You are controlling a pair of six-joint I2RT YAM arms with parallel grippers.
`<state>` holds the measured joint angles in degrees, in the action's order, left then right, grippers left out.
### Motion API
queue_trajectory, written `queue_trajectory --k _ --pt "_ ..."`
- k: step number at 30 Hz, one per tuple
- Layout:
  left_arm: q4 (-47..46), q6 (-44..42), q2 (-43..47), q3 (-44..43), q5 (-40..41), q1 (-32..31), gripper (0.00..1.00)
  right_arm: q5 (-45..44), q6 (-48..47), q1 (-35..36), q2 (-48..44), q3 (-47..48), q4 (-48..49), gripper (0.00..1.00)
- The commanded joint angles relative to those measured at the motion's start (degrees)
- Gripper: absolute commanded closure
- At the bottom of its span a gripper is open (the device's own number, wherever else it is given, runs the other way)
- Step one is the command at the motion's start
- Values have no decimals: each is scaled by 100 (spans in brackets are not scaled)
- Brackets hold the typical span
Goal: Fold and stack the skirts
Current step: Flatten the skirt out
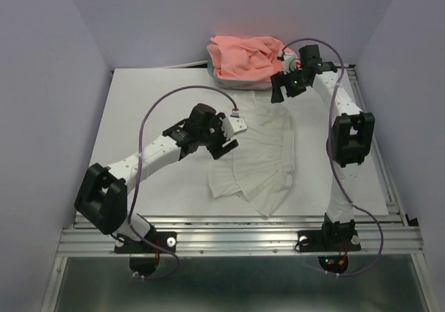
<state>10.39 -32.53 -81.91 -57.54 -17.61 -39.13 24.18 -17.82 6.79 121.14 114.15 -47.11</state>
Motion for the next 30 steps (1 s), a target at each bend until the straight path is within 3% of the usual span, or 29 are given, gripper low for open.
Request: queue_trajectory --k 1,4,8,11,15,21,22,25,26,30 --pt "-64 379 -588 -1004 -217 441 21 534 -80 -11 1254 1432 -737 11" --pt "-64 327 -1107 -1408 -51 591 21 727 -125 50 1921 1778 -914 13" --pt "-90 186 -1696 -1690 -111 600 25 930 -265 199 1817 1156 -545 26" --pt "76 -68 -2039 -1708 -304 600 34 851 -458 446 1729 742 -413 32" --pt "296 -569 -2101 -1278 -393 547 46 956 -538 657 1474 -14 -62 36" --pt "920 -1132 -1434 -171 -893 416 59 1448 -433 1000 1158 -542 193 35" --pt "1016 -1245 -1216 48 -937 363 59 1666 -363 1000 1053 -551 202 34" --pt "1325 -1256 -801 234 -1095 205 57 1739 -301 1000 877 -446 115 18" --pt "1421 -1099 -722 191 -1148 265 50 1652 -344 1000 702 -411 54 10" --pt "1747 -922 -484 -485 -1350 712 29 1431 -669 606 218 -385 -182 7"
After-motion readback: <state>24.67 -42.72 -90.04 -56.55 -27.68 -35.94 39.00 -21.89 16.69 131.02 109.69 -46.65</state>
